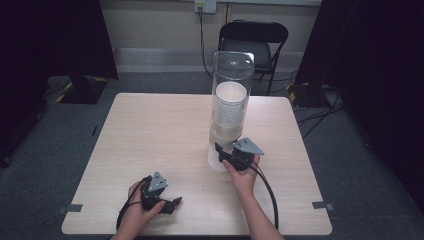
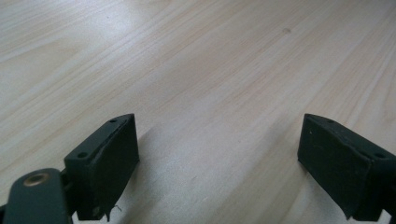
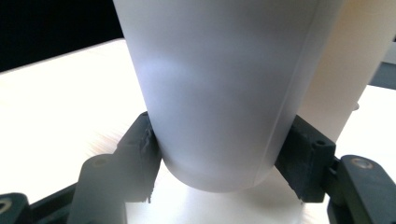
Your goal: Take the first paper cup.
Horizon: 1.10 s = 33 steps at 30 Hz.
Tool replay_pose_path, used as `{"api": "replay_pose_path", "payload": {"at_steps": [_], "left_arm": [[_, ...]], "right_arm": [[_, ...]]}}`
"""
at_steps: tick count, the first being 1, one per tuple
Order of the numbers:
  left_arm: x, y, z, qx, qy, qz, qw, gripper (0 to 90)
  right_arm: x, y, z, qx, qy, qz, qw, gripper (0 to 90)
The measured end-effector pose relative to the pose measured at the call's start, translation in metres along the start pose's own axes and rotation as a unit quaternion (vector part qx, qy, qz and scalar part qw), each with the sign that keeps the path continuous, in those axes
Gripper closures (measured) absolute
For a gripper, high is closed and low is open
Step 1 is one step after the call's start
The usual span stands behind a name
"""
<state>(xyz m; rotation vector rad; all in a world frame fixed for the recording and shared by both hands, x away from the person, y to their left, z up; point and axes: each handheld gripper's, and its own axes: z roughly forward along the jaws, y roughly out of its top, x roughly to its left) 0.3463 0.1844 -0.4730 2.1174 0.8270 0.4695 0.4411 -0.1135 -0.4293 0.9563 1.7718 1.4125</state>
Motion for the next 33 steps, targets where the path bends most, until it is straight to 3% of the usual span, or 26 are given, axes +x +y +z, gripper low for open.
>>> {"api": "replay_pose_path", "payload": {"at_steps": [3, 6, 12, 33], "left_arm": [[0.0008, 0.0007, -0.001, 0.01, -0.001, 0.006, 0.9999, 11.6], [0.0006, 0.0005, -0.0008, 0.008, 0.0, 0.005, 1.0, 11.6], [0.0005, 0.0004, -0.0008, 0.007, 0.0, 0.005, 1.0, 11.6], [0.0002, -0.0001, 0.0001, 0.0, -0.001, 0.001, 1.0, 11.6]], "right_arm": [[-0.0063, 0.0065, 0.0024, 0.019, 0.002, 0.0, 0.9998, 36.6], [-0.0059, 0.0058, 0.0016, 0.021, 0.003, -0.003, 0.9998, 36.7], [-0.0053, 0.0009, 0.0025, 0.003, 0.002, -0.004, 1.0, 36.7], [-0.0058, -0.0008, 0.0016, 0.006, 0.001, -0.009, 0.9999, 36.9]]}}
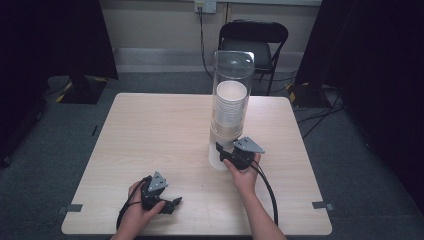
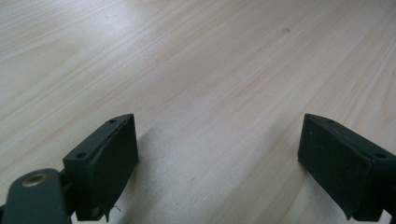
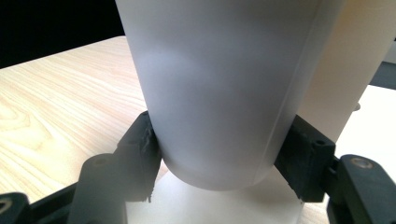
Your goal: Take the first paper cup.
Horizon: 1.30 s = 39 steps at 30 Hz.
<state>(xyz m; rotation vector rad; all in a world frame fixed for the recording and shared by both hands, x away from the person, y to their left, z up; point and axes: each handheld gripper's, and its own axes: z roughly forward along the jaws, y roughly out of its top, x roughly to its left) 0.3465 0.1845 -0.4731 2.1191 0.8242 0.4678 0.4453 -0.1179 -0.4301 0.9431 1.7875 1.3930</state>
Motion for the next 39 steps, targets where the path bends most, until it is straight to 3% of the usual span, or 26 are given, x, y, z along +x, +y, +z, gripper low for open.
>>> {"api": "replay_pose_path", "payload": {"at_steps": [3, 4, 5, 6, 7, 8, 10, 12, 16, 18, 27, 32, 33, 39], "left_arm": [[0.0, 0.0, 0.0, 0.0, 0.0, 0.0, 1.0, 11.6], [0.0, 0.0, 0.0, 0.0, 0.0, 0.0, 1.0, 11.6], [0.0, 0.0, 0.0, 0.0, -0.001, 0.001, 1.0, 11.4], [0.0, 0.0, -0.001, 0.002, 0.001, 0.003, 1.0, 11.2], [0.0, 0.0, 0.0, 0.002, -0.003, 0.003, 1.0, 11.4], [0.0, 0.0, 0.0, 0.004, 0.001, 0.005, 1.0, 10.8], [0.0, 0.0, -0.001, 0.006, 0.001, 0.005, 1.0, 10.6], [0.0, 0.0, -0.001, 0.006, 0.0, 0.006, 1.0, 10.5], [0.0, 0.0, -0.001, 0.006, -0.001, 0.005, 1.0, 10.4], [0.0, 0.0, -0.001, 0.006, -0.001, 0.005, 1.0, 10.4], [0.0, 0.0, -0.001, 0.006, -0.001, 0.006, 1.0, 10.5], [0.0, 0.0, 0.0, 0.003, -0.003, 0.006, 1.0, 10.4], [0.0, 0.0, 0.0, 0.003, -0.003, 0.005, 1.0, 10.4], [0.0, 0.0, 0.0, 0.002, -0.004, 0.005, 1.0, 10.4]], "right_arm": [[0.001, 0.0, 0.001, -0.001, 0.002, 0.004, 1.0, 36.9], [0.001, -0.001, 0.002, 0.018, 0.0, -0.001, 0.9998, 37.3], [-0.001, -0.02, 0.011, 0.109, 0.001, -0.023, 0.9938, 37.4], [0.001, -0.021, 0.011, 0.146, -0.016, -0.056, 0.9876, 37.2], [0.002, -0.02, 0.005, 0.09, -0.01, -0.041, 0.9951, 37.2], [0.0, -0.021, 0.004, 0.086, -0.009, -0.03, 0.9958, 37.2], [-0.006, -0.021, 0.003, 0.094, -0.006, -0.021, 0.9954, 37.0], [-0.008, -0.023, 0.0, 0.115, -0.003, -0.049, 0.9922, 36.8], [-0.019, -0.025, -0.005, 0.134, 0.019, -0.045, 0.9897, 36.5], [-0.021, -0.026, -0.008, 0.14, 0.012, -0.061, 0.9883, 36.5], [-0.031, -0.03, -0.024, 0.161, 0.017, -0.076, 0.9839, 36.1], [-0.042, -0.033, -0.035, 0.168, 0.002, -0.083, 0.9824, 35.9], [-0.046, -0.034, -0.039, 0.171, -0.01, -0.087, 0.9815, 35.8], [-0.07, -0.041, -0.06, 0.164, -0.036, -0.052, 0.9845, 35.6]]}}
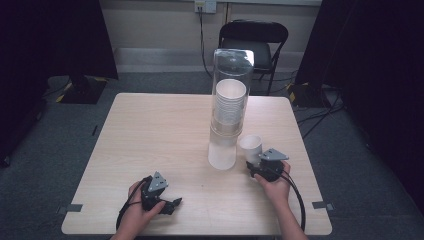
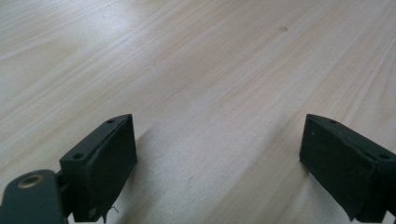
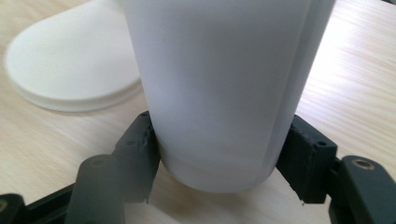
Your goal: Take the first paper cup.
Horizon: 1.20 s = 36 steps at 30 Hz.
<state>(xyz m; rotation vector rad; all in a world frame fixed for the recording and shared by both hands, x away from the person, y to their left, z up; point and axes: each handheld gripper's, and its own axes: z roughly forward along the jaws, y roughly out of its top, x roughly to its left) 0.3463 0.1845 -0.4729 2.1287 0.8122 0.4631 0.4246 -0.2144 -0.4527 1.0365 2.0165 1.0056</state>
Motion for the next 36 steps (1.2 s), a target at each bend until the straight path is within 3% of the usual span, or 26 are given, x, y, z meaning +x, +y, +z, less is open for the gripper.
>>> {"api": "replay_pose_path", "payload": {"at_steps": [9, 23, 36], "left_arm": [[0.0, 0.0, 0.0, 0.003, 0.003, 0.0, 1.0, 10.4], [0.0, 0.0, 0.0, 0.003, 0.003, 0.0, 1.0, 10.4], [0.0, 0.0, 0.0, 0.003, 0.003, 0.0, 1.0, 10.4]], "right_arm": [[-0.018, -0.003, -0.001, 0.009, -0.025, 0.036, 0.999, 35.1], [-0.022, -0.005, 0.003, 0.043, -0.022, 0.039, 0.9981, 34.8], [-0.024, -0.008, -0.001, 0.046, -0.02, 0.05, 0.9975, 33.9]]}}
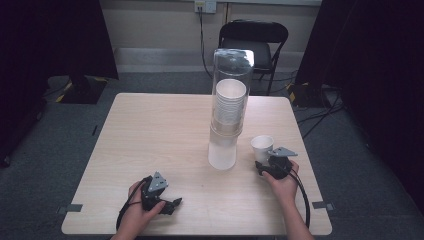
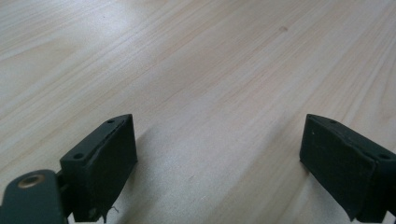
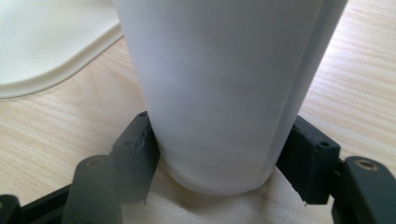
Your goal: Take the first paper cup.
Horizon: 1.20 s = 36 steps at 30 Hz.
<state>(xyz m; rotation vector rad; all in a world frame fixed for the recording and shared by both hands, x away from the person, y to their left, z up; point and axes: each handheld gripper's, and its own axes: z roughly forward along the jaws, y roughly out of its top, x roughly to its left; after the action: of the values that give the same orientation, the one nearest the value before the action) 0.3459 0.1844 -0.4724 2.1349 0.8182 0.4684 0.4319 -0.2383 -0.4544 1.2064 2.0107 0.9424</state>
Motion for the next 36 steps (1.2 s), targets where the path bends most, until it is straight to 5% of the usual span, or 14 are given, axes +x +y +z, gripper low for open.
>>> {"api": "replay_pose_path", "payload": {"at_steps": [9, 20, 25, 26, 28, 36], "left_arm": [[0.0, 0.0, 0.0, 0.001, 0.0, 0.001, 1.0, 10.4], [0.0, 0.0, 0.0, 0.0, 0.0, 0.001, 1.0, 10.4], [0.0, 0.0, 0.0, 0.0, 0.001, 0.001, 1.0, 10.4], [0.0, 0.0, 0.0, 0.0, 0.001, 0.0, 1.0, 10.4], [0.0, 0.0, 0.0, -0.001, 0.002, 0.0, 1.0, 10.4], [0.0, 0.0, 0.0, 0.0, 0.001, -0.001, 1.0, 10.4]], "right_arm": [[-0.002, -0.006, -0.009, -0.017, -0.005, 0.008, 0.9998, 24.3], [-0.005, -0.025, -0.032, -0.026, 0.007, 0.012, 0.9996, 22.8], [-0.006, -0.031, -0.043, -0.033, 0.011, 0.01, 0.9994, 26.8], [-0.007, -0.035, -0.047, -0.034, 0.015, 0.01, 0.9993, 39.4], [-0.008, -0.037, -0.049, -0.034, 0.012, 0.006, 0.9993, 44.5], [-0.009, -0.028, -0.035, -0.021, 0.01, 0.01, 0.9997, 53.4]]}}
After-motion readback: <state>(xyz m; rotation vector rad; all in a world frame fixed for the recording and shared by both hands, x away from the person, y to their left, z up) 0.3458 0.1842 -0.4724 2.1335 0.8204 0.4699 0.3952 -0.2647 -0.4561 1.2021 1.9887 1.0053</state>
